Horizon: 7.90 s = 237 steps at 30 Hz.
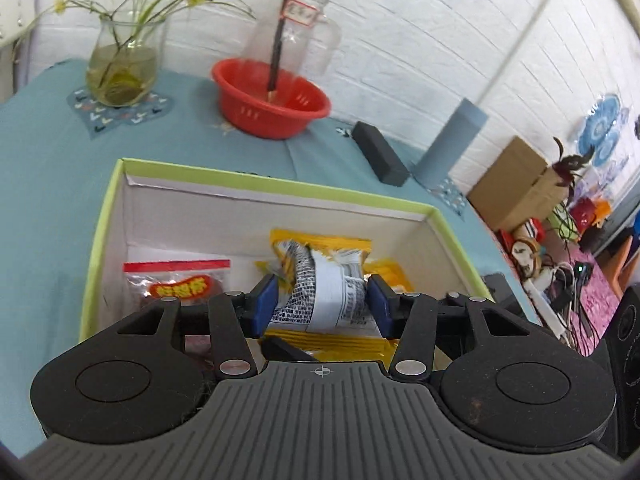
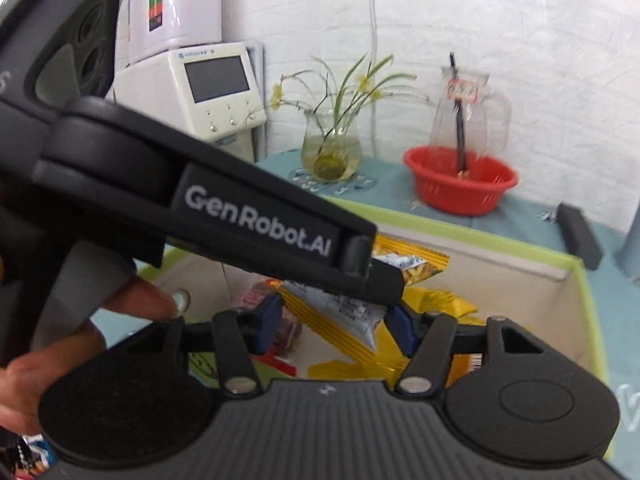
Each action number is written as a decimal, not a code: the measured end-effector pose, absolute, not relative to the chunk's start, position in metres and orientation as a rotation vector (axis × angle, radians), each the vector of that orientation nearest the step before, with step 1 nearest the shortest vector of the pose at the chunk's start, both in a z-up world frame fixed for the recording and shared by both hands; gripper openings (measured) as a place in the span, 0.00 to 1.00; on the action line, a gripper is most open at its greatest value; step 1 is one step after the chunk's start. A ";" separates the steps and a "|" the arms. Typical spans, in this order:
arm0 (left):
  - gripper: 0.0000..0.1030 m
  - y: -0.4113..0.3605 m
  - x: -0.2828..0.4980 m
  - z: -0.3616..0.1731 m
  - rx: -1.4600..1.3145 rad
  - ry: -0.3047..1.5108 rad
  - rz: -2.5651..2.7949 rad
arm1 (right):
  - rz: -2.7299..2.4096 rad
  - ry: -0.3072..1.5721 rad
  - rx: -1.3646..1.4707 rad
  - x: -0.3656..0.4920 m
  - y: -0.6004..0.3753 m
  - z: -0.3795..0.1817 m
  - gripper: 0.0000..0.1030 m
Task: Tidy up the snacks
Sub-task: 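Carry the white-and-yellow bag into the green box and release it, then grasp the clear bread pack with red end with the left tool, then lower the bread pack into the green box and open the left tool, then lift the left tool out of the green box, then grasp the white cartoon-printed snack bag from the pile with the left tool, then carry the white cartoon bag into the green box and open the left tool, then grasp the blue cookie bag from the pile with the left tool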
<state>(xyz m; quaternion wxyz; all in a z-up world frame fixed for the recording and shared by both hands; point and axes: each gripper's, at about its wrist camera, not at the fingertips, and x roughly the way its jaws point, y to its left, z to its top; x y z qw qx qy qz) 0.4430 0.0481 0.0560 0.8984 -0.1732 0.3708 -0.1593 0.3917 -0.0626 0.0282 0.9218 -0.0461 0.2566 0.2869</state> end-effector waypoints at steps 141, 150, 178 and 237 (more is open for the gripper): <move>0.80 0.090 0.210 0.112 -0.327 0.446 -0.292 | 0.594 0.247 -0.125 0.248 -0.139 0.088 0.99; 0.74 0.138 0.200 0.028 -0.520 0.670 -0.223 | 0.601 0.512 0.123 0.197 -0.103 -0.004 0.99; 0.62 0.173 0.152 0.006 -0.513 0.775 -0.265 | 0.829 0.624 -0.053 0.163 -0.009 -0.026 0.99; 0.70 0.091 0.279 0.080 -0.297 0.594 -0.366 | 0.662 0.470 0.068 0.282 -0.111 0.020 0.98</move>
